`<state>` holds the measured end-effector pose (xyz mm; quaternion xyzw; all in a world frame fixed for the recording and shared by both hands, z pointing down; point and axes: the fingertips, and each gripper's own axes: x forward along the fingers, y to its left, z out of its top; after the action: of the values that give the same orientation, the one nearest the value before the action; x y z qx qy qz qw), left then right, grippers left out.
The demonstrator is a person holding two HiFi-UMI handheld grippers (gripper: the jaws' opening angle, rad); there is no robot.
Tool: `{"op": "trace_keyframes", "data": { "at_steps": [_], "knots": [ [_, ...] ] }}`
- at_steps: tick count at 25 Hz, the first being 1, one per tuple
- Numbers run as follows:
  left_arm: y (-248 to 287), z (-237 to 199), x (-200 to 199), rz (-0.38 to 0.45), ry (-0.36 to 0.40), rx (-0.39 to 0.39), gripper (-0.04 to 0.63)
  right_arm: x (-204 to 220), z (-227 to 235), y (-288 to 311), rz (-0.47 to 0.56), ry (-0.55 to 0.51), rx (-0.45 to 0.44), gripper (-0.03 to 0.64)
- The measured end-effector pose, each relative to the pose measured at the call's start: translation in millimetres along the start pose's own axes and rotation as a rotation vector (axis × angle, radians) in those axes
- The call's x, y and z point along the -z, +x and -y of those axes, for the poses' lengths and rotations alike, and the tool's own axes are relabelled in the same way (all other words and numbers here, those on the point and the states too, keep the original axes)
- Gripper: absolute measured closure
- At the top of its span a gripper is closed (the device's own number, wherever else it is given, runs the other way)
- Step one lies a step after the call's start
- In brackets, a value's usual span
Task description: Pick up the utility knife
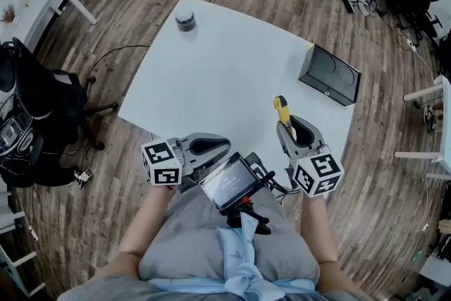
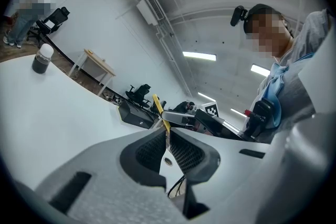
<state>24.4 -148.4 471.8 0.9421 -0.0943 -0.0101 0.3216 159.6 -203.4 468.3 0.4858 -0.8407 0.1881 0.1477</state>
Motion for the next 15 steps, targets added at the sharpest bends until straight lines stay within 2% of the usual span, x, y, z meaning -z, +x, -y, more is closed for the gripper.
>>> {"op": "trace_keyframes", "data": {
  "at_steps": [15],
  "knots": [
    [2.0,-1.7,-0.4,0.002,-0.009,-0.002,0.575,-3.1,-3.0,4.1,-0.004,-0.018,-0.025,0.494]
  ]
}}
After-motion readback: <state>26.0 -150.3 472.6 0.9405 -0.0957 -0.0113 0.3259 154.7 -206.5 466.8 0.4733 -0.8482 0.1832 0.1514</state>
